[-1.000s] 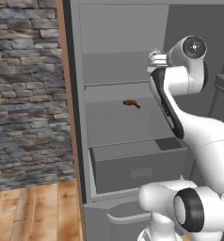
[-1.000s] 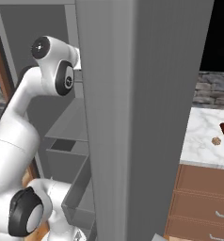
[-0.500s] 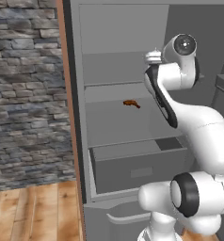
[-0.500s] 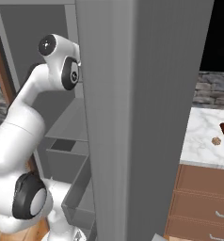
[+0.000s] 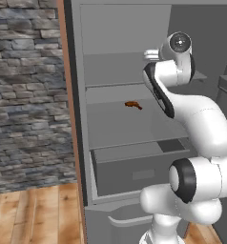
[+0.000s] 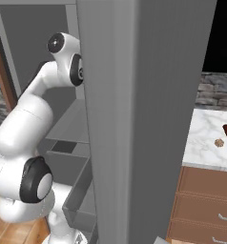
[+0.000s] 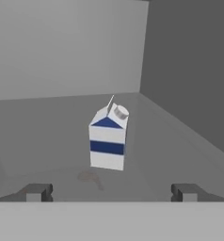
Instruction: Take out the milk from the fridge and place it on the tray on the counter. Then take the sugar cube near the tray and place it in the tray.
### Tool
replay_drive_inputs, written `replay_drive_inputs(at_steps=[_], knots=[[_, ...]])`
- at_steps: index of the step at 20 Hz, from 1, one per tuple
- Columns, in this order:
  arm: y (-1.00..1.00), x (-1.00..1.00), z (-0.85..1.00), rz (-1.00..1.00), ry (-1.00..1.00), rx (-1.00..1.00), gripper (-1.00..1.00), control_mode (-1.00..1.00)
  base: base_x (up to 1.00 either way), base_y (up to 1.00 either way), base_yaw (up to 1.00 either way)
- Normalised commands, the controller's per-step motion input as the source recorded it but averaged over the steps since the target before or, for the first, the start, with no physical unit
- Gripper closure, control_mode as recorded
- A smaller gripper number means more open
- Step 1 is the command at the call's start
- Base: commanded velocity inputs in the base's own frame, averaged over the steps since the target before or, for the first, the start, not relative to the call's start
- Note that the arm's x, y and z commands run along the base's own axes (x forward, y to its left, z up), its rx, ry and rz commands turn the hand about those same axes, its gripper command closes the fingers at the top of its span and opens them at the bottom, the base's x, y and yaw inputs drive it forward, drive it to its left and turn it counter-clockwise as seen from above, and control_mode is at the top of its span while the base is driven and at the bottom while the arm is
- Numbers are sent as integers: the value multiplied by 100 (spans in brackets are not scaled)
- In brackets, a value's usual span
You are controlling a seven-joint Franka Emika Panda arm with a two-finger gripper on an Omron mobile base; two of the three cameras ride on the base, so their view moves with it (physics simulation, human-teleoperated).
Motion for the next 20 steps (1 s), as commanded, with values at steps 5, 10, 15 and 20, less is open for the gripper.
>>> replay_drive_inputs(at_steps=[5, 10, 15, 20], knots=[[-19, 31, 0, 0, 0, 0, -100, -100, 0, 0, 0], [-12, 28, 0, 0, 0, 0, -100, -100, 0, 0, 0], [0, 24, -1, 0, 0, 0, -100, -100, 0, 0, 0], [0, 10, 0, 0, 0, 0, -100, -100, 0, 0, 0]])
